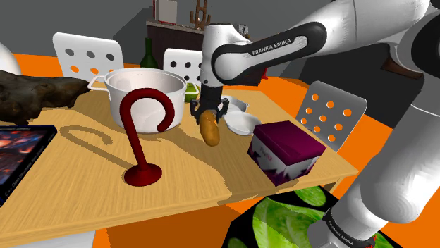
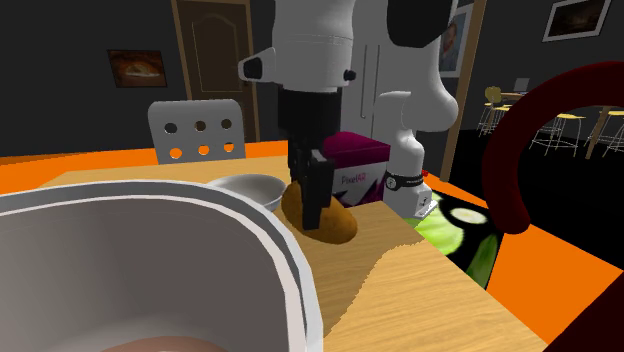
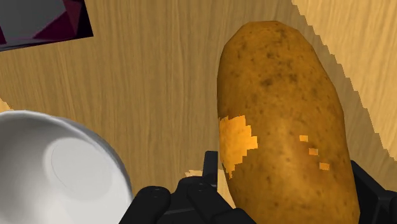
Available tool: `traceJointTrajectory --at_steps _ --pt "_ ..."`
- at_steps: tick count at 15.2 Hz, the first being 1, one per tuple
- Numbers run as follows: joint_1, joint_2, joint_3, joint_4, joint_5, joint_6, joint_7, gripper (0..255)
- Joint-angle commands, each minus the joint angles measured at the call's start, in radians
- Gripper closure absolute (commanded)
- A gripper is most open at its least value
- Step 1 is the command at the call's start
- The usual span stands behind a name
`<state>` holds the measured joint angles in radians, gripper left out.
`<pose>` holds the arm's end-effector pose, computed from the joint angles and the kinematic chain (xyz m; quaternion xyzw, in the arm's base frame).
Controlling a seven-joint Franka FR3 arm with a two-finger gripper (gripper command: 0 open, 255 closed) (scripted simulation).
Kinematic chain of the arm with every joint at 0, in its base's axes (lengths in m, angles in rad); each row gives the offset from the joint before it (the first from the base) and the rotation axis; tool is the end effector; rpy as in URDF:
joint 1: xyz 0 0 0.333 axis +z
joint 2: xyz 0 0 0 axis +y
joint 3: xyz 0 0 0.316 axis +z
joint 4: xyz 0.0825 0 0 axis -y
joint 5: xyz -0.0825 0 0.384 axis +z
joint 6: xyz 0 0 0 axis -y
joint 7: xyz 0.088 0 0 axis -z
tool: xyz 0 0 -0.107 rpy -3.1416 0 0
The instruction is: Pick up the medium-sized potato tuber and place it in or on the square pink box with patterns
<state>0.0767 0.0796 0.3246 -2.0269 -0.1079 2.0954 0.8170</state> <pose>0.5243 0.2141 0.4108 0.9831 -0.1800 0.0168 0.0296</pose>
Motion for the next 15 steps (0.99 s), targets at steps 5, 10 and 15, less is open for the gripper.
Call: traceJointTrajectory --at_steps 5,10,15 --pt "-0.001 -0.027 0.001 0.050 0.014 -0.075 -0.012 255" --pt "-0.001 -0.045 0.001 0.097 0.023 -0.139 -0.021 255" --pt "-0.002 -0.058 0.001 0.150 0.029 -0.203 -0.029 255"
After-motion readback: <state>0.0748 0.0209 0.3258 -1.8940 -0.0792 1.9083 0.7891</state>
